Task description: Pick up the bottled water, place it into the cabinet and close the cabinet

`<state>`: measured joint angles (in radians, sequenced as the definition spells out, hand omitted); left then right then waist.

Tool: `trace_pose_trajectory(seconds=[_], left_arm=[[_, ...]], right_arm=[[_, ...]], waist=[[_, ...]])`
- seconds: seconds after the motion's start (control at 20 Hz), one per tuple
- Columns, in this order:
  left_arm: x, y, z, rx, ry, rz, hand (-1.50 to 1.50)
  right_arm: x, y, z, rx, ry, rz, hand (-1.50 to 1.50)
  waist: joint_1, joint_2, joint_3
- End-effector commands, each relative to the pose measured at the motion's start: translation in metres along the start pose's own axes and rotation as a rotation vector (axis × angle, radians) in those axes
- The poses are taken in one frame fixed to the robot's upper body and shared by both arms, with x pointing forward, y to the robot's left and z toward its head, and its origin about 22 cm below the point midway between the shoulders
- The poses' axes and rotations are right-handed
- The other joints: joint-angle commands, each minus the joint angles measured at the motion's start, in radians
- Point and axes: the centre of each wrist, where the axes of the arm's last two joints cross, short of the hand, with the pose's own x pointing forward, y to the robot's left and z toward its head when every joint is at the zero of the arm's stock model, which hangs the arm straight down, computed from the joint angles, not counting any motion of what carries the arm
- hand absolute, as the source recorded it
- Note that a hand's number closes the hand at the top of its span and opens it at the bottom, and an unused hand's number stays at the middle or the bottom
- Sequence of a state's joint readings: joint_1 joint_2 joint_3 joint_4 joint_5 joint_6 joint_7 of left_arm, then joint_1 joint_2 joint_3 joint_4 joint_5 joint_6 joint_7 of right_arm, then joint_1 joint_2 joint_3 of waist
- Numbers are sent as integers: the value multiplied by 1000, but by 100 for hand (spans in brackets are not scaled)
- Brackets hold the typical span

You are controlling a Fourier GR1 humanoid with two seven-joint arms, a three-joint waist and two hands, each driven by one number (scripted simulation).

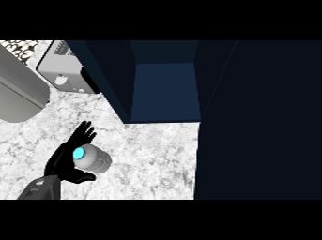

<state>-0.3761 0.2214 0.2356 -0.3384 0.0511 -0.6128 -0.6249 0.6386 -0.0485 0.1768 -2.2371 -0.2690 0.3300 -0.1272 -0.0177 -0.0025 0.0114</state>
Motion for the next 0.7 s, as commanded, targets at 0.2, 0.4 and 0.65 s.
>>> trace_pose_trajectory(seconds=[0.2, 0.4, 0.65], left_arm=[[-18, -25, -10, -169, -5, 166, -150], [-31, -48, -18, -217, 1, 177, -150], [-26, -43, -18, -242, -4, 171, 150]], right_arm=[[-5, -3, -7, -8, -11, -13, -150], [-10, -1, -2, -7, 12, -6, -150], [-15, -11, 2, -18, 24, 2, -150]], waist=[[-1, 7, -13], [-3, 6, -13], [-8, 8, -13]])
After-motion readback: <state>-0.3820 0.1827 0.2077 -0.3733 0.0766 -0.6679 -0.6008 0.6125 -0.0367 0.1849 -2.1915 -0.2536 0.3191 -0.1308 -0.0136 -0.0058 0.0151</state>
